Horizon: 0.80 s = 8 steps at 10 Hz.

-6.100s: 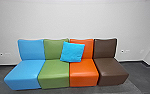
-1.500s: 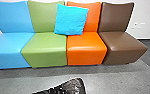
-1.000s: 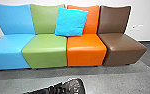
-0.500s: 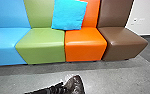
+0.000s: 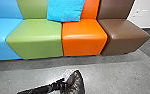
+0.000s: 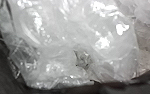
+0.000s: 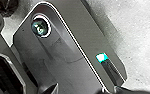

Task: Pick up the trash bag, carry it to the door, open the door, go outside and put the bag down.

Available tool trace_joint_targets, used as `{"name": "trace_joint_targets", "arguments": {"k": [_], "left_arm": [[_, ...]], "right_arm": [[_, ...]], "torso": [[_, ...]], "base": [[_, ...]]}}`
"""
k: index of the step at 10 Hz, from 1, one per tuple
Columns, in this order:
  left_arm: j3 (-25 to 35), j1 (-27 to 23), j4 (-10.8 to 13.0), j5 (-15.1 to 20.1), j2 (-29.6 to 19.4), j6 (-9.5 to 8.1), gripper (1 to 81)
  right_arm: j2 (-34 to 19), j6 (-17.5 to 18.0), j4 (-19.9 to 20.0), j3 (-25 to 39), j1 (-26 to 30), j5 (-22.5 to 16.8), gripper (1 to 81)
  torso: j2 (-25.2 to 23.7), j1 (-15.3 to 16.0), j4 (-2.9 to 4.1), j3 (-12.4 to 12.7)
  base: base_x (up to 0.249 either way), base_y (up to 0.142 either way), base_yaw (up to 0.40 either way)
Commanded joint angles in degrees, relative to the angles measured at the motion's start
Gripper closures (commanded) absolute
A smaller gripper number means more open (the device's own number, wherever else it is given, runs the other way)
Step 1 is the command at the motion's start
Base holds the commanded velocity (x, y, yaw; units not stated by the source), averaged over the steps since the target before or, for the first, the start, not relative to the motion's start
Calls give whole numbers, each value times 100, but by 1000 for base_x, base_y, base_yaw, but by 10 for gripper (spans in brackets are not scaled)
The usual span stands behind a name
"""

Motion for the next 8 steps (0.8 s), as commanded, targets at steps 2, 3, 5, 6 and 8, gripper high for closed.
{"name": "trace_joint_targets", "arguments": {"k": [2, 3, 5, 6, 8], "left_arm": [[-746, 11, 58, 372, 412, 35, 10], [-1071, 55, 67, 381, 605, 52, 10], [-1478, 90, 85, 416, 809, 61, 10], [-1496, 82, 137, 442, 827, 52, 10], [-1496, 82, 164, 451, 801, 43, 10]], "right_arm": [[-346, -13, 41, 182, 105, -467, 10], [-338, -13, 33, 191, 105, -467, 10], [-329, -13, 33, 200, 105, -467, 10], [-329, -13, 33, 209, 105, -467, 10], [-337, -13, 24, 218, 105, -467, 10]], "torso": [[0, 0, 0, 9], [0, 0, 0, 9], [0, 0, 0, 9], [0, 0, 0, 9], [0, 0, 0, 9]], "base": [[0, 0, 0], [0, 0, 0], [0, 0, 0], [0, 0, 0], [0, 0, 0]]}}
